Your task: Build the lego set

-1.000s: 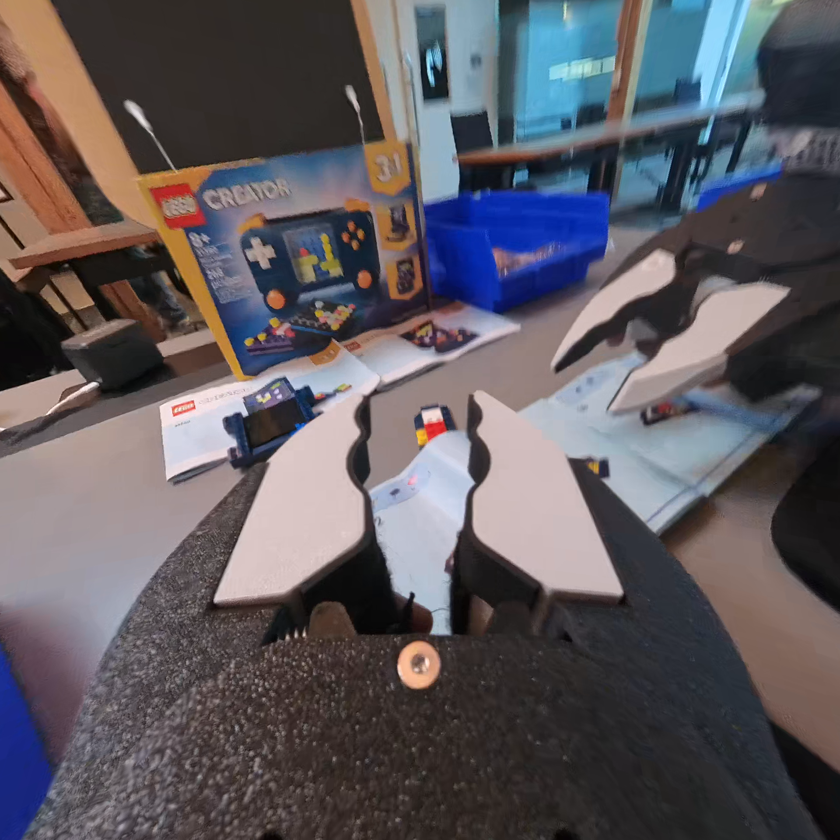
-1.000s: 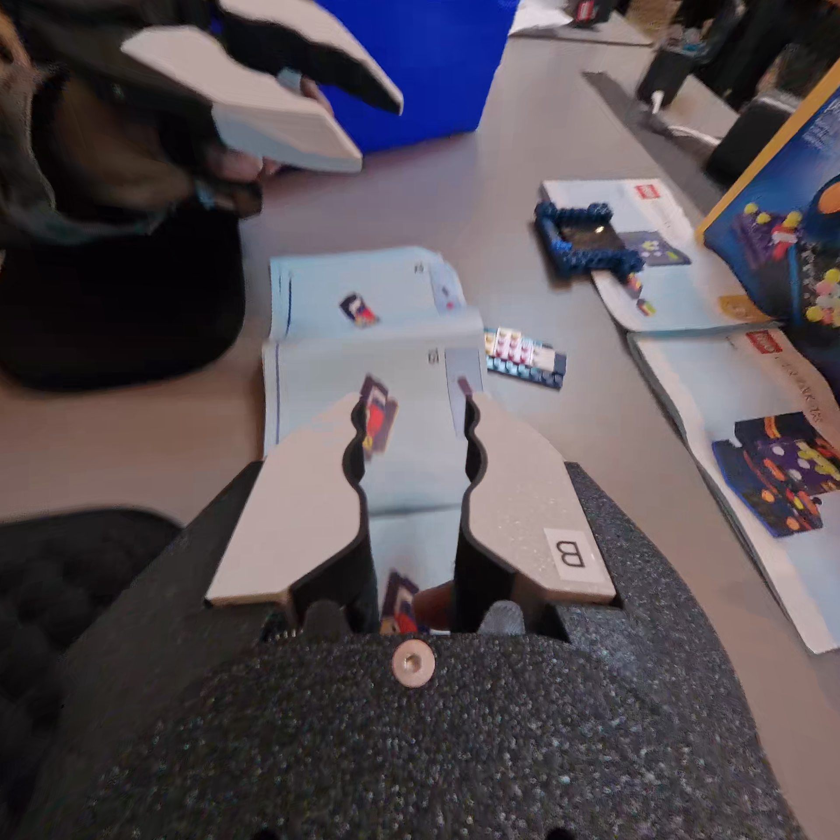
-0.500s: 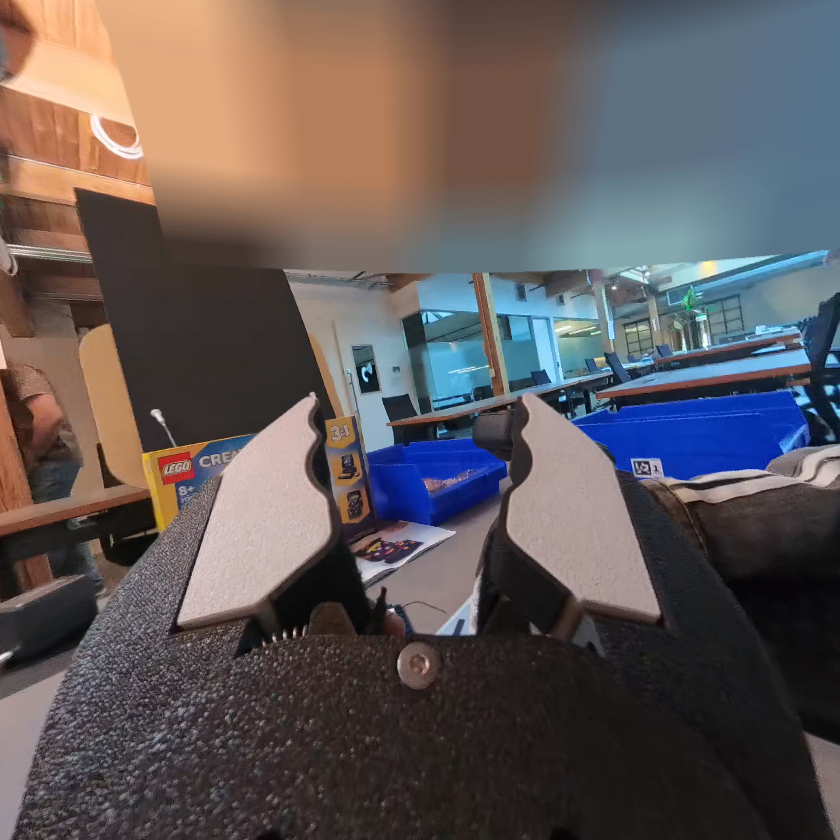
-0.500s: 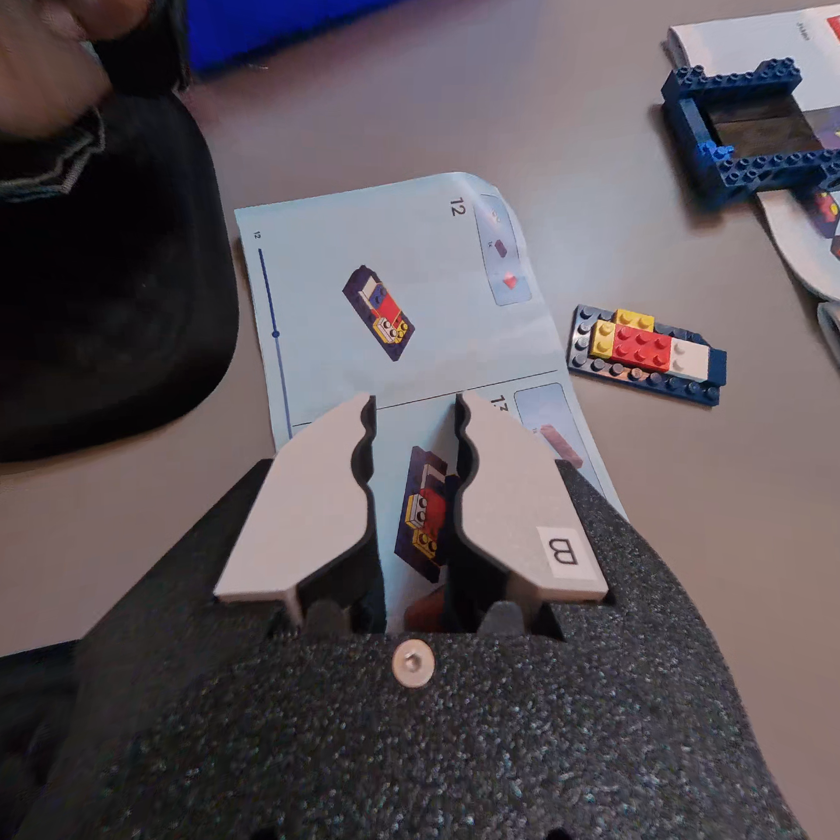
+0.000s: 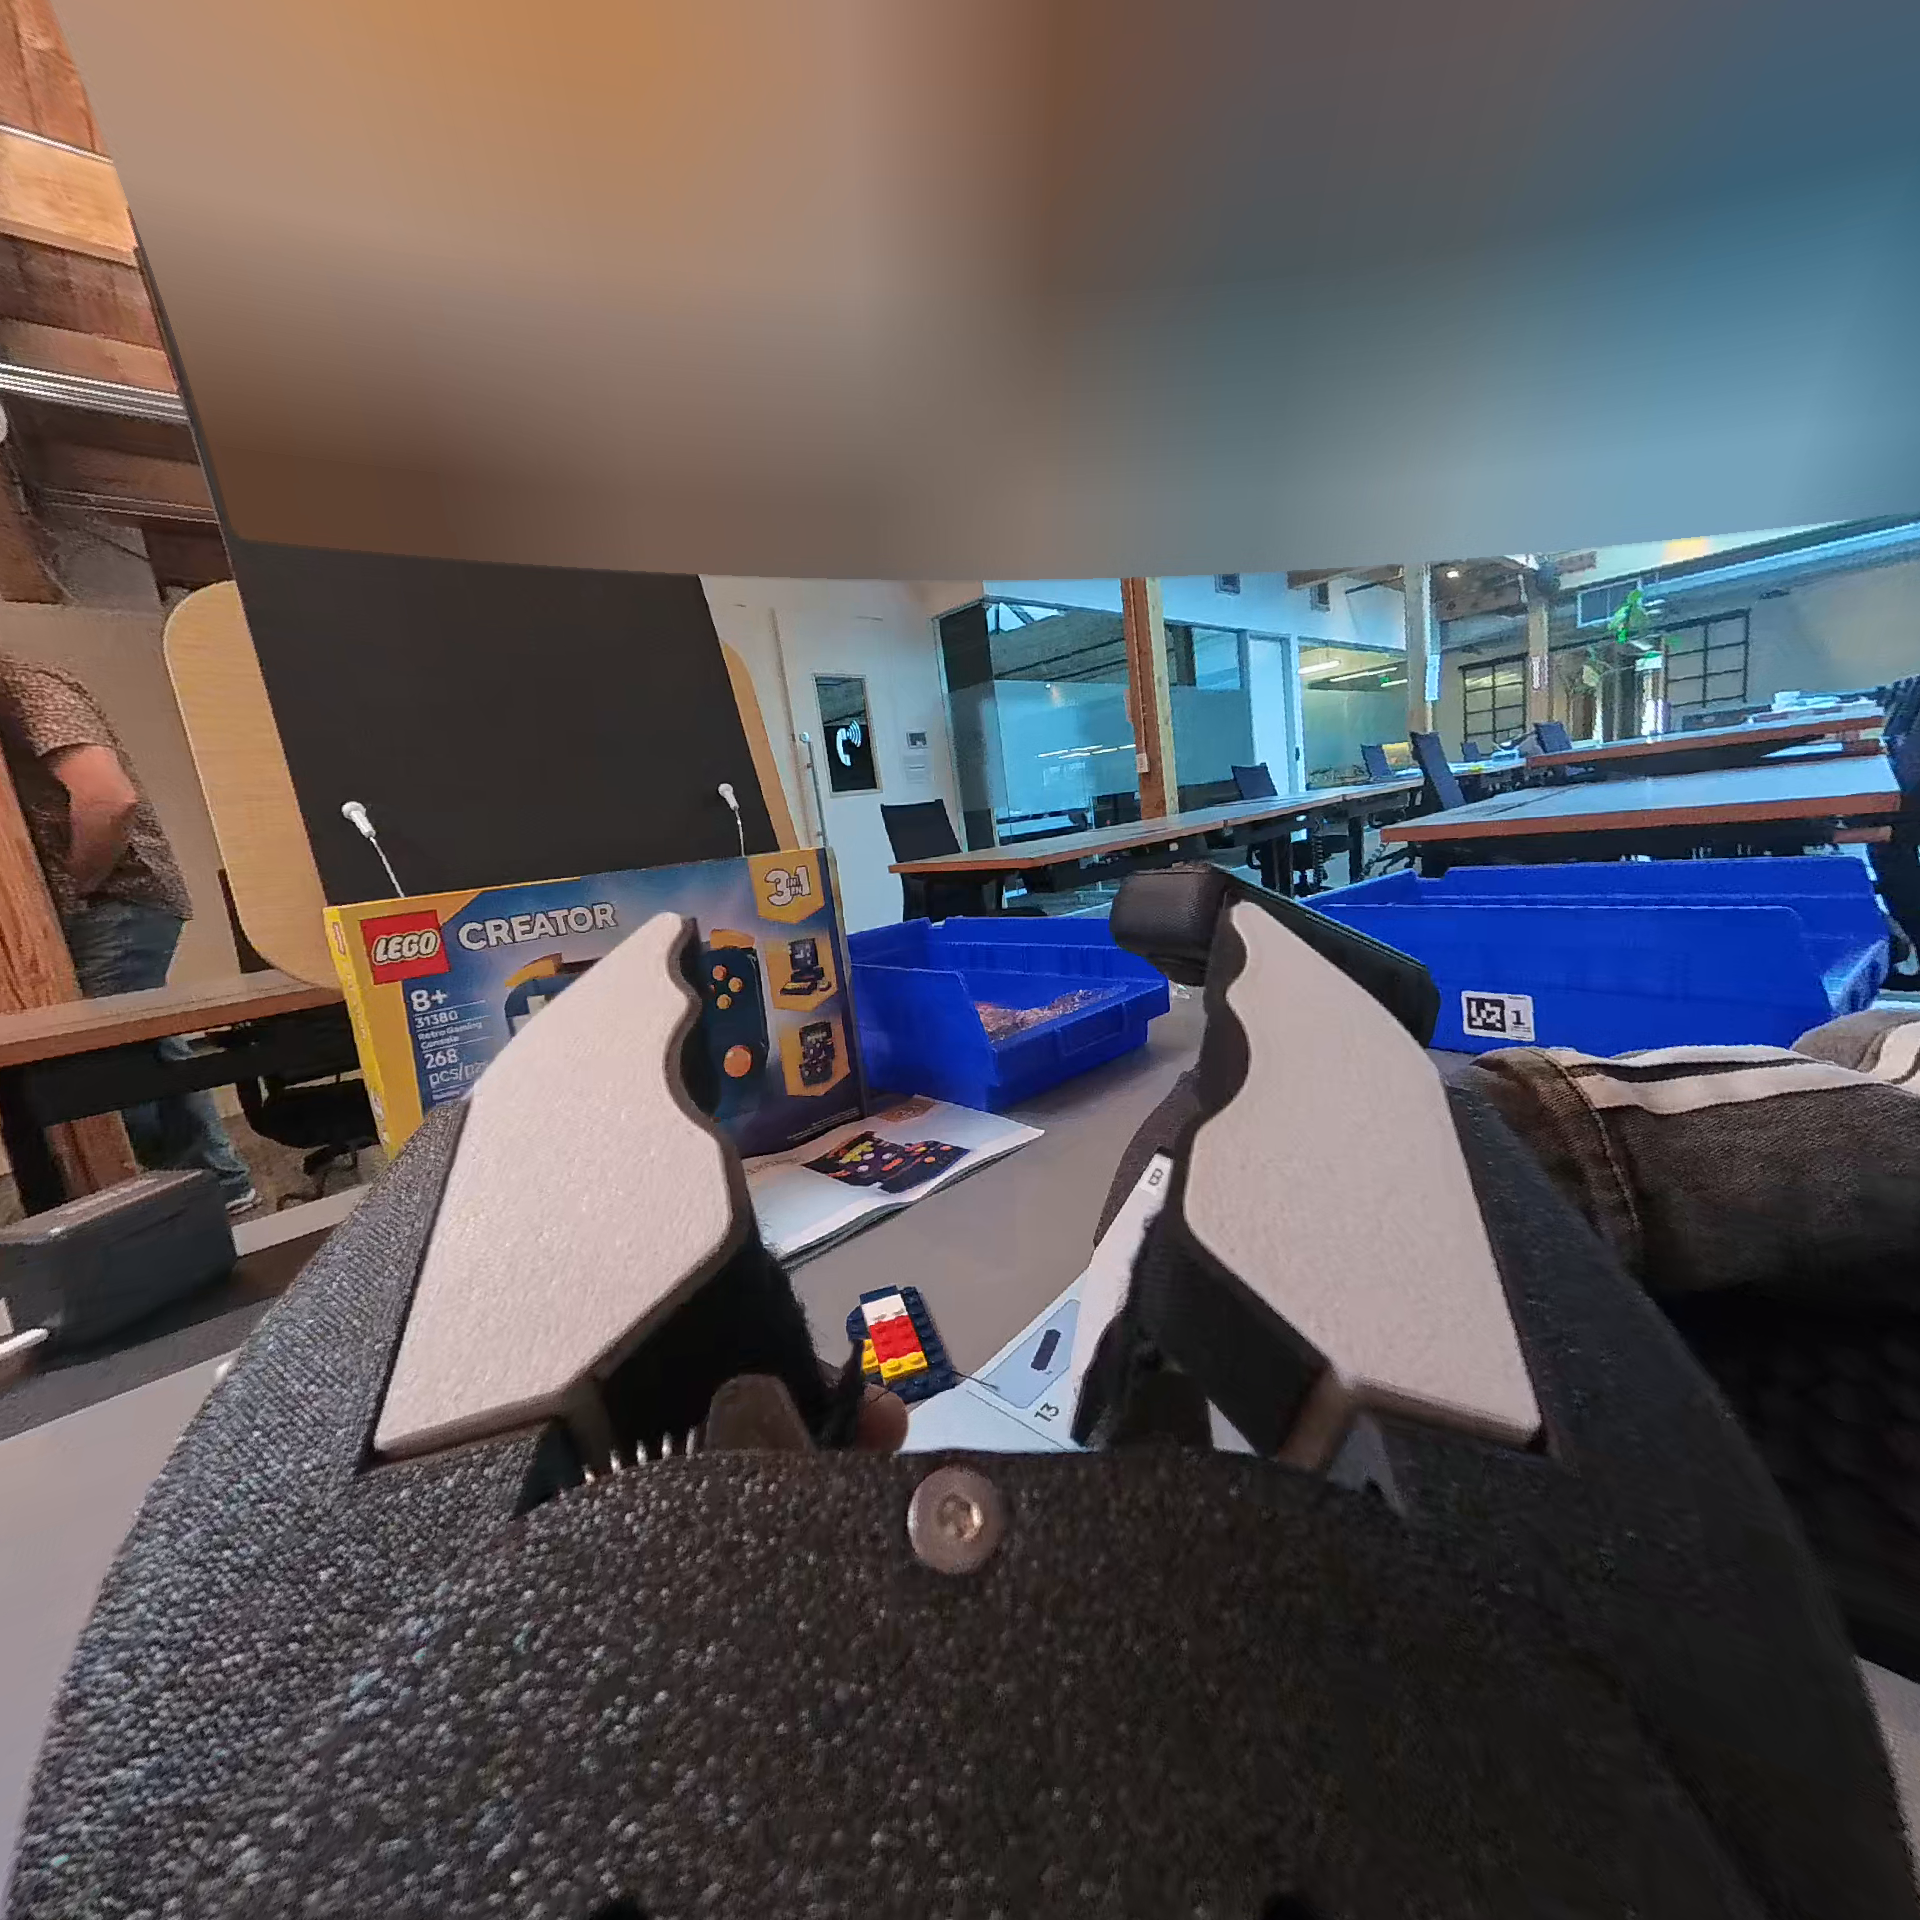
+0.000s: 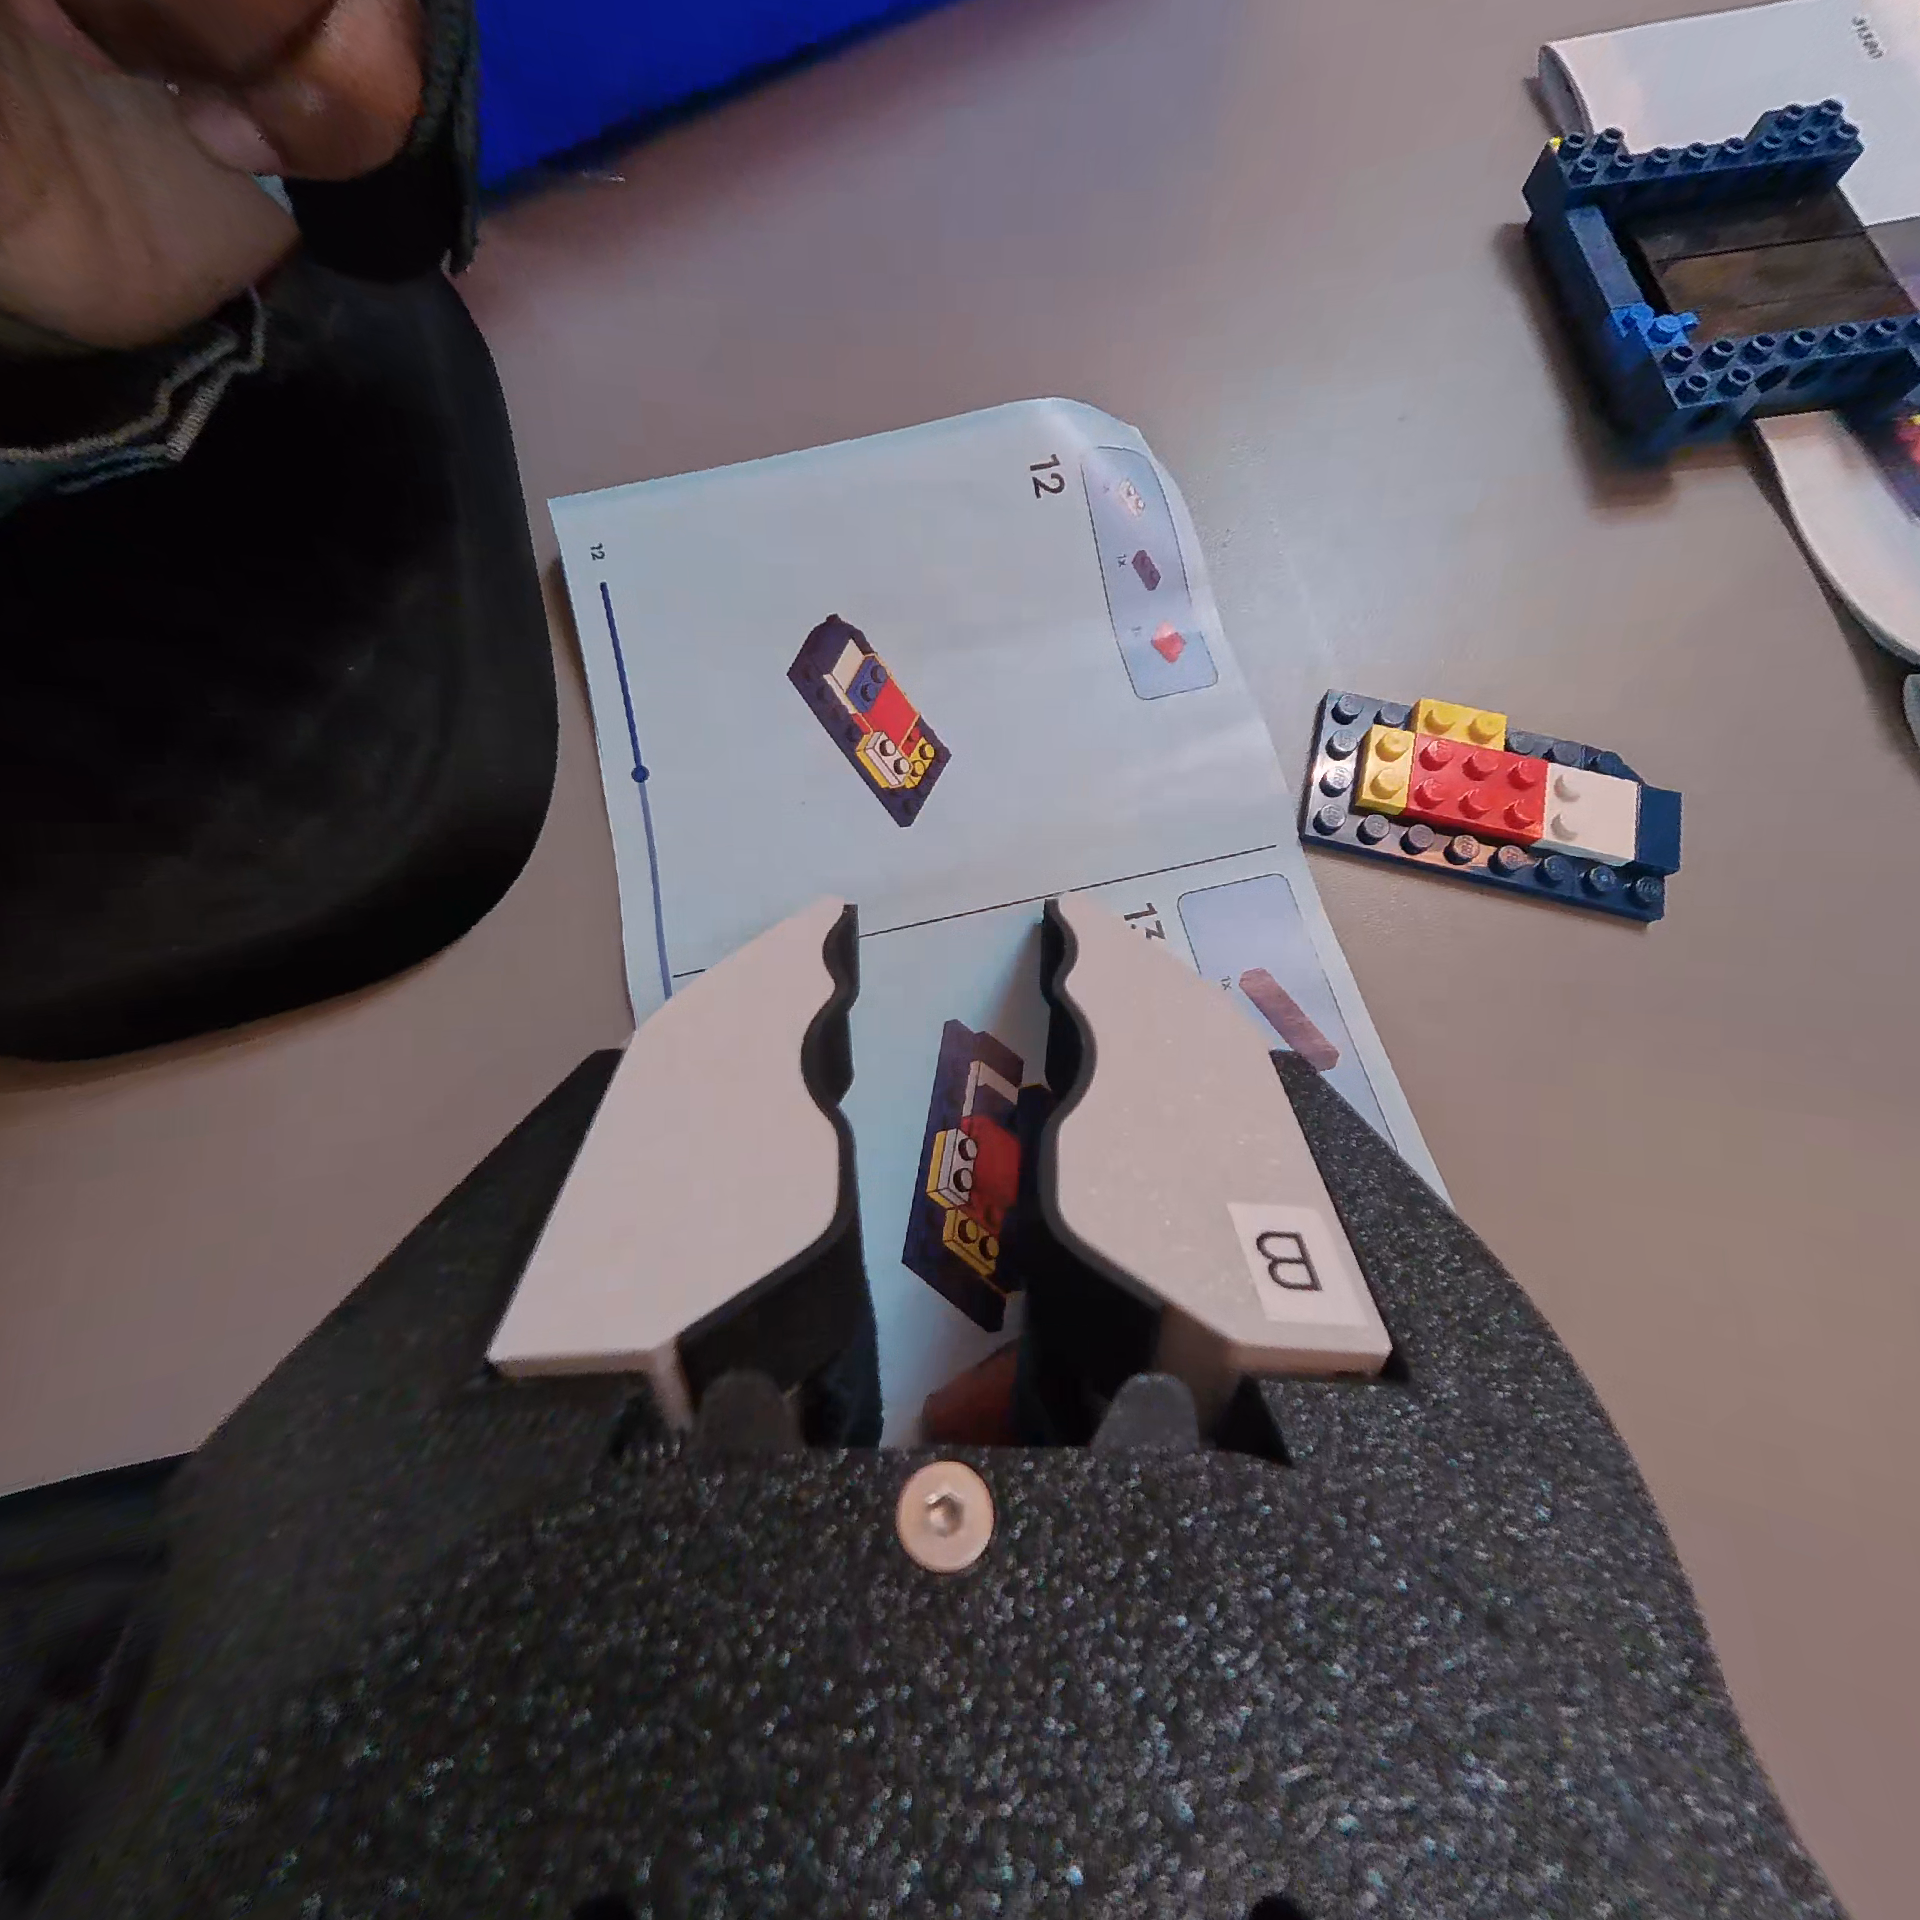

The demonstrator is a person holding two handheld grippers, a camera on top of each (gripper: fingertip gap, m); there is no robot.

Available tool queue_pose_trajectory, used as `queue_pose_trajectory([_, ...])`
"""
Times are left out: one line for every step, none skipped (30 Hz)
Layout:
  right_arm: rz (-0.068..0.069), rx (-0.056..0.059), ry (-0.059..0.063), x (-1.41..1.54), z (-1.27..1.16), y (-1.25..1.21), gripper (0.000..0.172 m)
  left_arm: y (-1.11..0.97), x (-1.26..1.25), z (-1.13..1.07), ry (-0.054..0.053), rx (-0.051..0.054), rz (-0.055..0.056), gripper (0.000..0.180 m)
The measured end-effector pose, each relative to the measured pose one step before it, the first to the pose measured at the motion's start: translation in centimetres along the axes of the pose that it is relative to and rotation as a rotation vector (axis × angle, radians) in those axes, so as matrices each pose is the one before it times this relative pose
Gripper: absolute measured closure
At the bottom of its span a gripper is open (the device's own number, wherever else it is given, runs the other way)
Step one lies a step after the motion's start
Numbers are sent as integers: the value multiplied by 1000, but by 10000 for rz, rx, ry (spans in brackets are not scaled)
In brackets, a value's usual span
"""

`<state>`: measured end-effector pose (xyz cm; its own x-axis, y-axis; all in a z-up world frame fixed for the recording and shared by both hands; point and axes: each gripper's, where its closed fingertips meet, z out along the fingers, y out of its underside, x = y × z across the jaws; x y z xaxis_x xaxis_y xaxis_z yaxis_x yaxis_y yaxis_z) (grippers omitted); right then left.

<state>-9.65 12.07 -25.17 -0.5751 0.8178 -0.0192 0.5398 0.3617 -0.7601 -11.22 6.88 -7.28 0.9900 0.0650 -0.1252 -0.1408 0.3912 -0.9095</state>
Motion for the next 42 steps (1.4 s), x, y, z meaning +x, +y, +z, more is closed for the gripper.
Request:
queue_pose_trajectory([76,15,-65,2,-17,-13,138,19,-3,24,10,-16,-20,90])
queue_pose_trajectory([81,16,-73,2,-16,-18,138,96,6,49,14,-58,-20,91])
queue_pose_trajectory([78,17,-84,-11,-17,-20,138,115,90,60,73,-74,-30,91])
queue_pose_trajectory([68,16,-84,-30,-15,-8,137,154,117,103,90,-96,-22,93])
queue_pose_trajectory([51,12,-66,-26,-17,-16,137,310,59,137,27,-191,4,96])
queue_pose_trajectory([26,7,-41,-11,-12,-1,136,360,18,145,-7,-246,23,96])
queue_pose_trajectory([0,1,-10,-10,-10,7,136,280,106,118,36,-203,32,96])
queue_pose_trajectory([-12,-3,7,-4,2,3,136,213,176,94,101,-145,25,99])
queue_pose_trajectory([-2,0,-1,6,6,-5,136,165,209,78,138,-114,-26,101])
queue_pose_trajectory([16,4,-20,-7,-6,-1,136,118,62,23,43,-106,-42,102])
queue_pose_trajectory([26,6,-33,-9,-8,-3,136,35,-22,-39,-5,-55,-27,104])
queue_pose_trajectory([28,7,-35,-9,-8,-18,136,-108,-71,-100,-14,38,-116,109])
queue_pose_trajectory([28,6,-32,-4,-2,-9,135,-357,46,-134,68,104,-283,112])
queue_pose_trajectory([33,7,-30,3,-7,-7,135,-787,264,-224,175,135,-430,113])
queue_pose_trajectory([39,8,-33,-4,-6,-9,135,-1121,475,-409,291,84,-328,116])
queue_pose_trajectory([38,8,-34,2,-12,-6,135,-1205,318,-664,210,-55,20,119])
queue_pose_trajectory([35,7,-30,3,-7,-8,135,-1066,-271,-1013,-73,-313,272,123])
queue_pose_trajectory([33,7,-25,1,-3,-11,135,-770,-963,-1375,-336,-543,403,127])
queue_pose_trajectory([40,9,-31,12,0,-5,135,-281,-1595,-1667,-529,-748,337,130])
queue_pose_trajectory([51,11,-42,-4,-10,-13,135,334,-1990,-1772,-553,-962,135,130])
queue_pose_trajectory([57,12,-48,7,-8,-8,135,992,-2163,-1714,-508,-1122,-27,129])
queue_pose_trajectory([53,11,-44,-7,-11,-15,135,1513,-2375,-1446,-536,-1174,-132,128])
queue_pose_trajectory([33,7,-27,8,-3,-1,135,1780,-2704,-966,-715,-1153,-241,127])
queue_pose_trajectory([3,1,-6,-10,0,-1,135,1816,-2625,-311,-639,-1127,-187,128])
queue_pose_trajectory([-29,-5,13,-7,6,7,135,1850,-2036,252,-317,-1189,-23,130])
queue_pose_trajectory([-53,-10,24,-20,6,5,135,1740,-1580,675,-109,-1213,37,134])
queue_pose_trajectory([-65,-12,27,-33,9,21,134,1381,-1194,993,51,-1119,-37,138])
queue_pose_trajectory([-68,-12,19,-48,-4,19,134,702,-855,1165,191,-843,-209,144])
queue_pose_trajectory([-61,-11,5,-63,-2,27,133,183,-436,1204,404,-633,-245,152])
queue_pose_trajectory([-46,-8,-7,-60,-9,26,133,202,-309,1195,446,-728,-117,155])
queue_pose_trajectory([-34,-6,-18,-67,-18,29,133,351,-618,1165,228,-836,-119,159])
queue_pose_trajectory([-34,-6,-22,-71,-18,29,132,516,-830,1045,-21,-993,-294,159])
queue_pose_trajectory([-43,-7,-23,-86,-25,38,132,661,-947,876,-265,-1093,-177,160])
queue_pose_trajectory([-52,-8,-33,-107,-26,41,132,531,-1024,673,-424,-867,78,160])
queue_pose_trajectory([-53,-7,-47,-112,-24,37,131,-66,-832,465,-318,-253,-49,161])
queue_pose_trajectory([-44,-3,-60,-114,-26,33,130,-495,-255,396,114,148,-290,164])
queue_pose_trajectory([-24,1,-62,-101,-33,32,128,-359,276,370,470,103,-338,165])
queue_pose_trajectory([-6,3,-42,-73,-48,28,127,-201,253,347,400,66,-222,164])
queue_pose_trajectory([-6,1,-10,-38,-49,44,126,58,-319,308,-38,-53,-141,164])
queue_pose_trajectory([-27,-5,12,-37,-43,49,126,424,-763,287,-333,-285,-128,163])
queue_pose_trajectory([-57,-13,31,-55,-33,55,125,493,-299,349,-11,-311,-67,162])
queue_pose_trajectory([-87,-21,57,-37,-34,65,124,266,156,423,318,-150,-83,162])
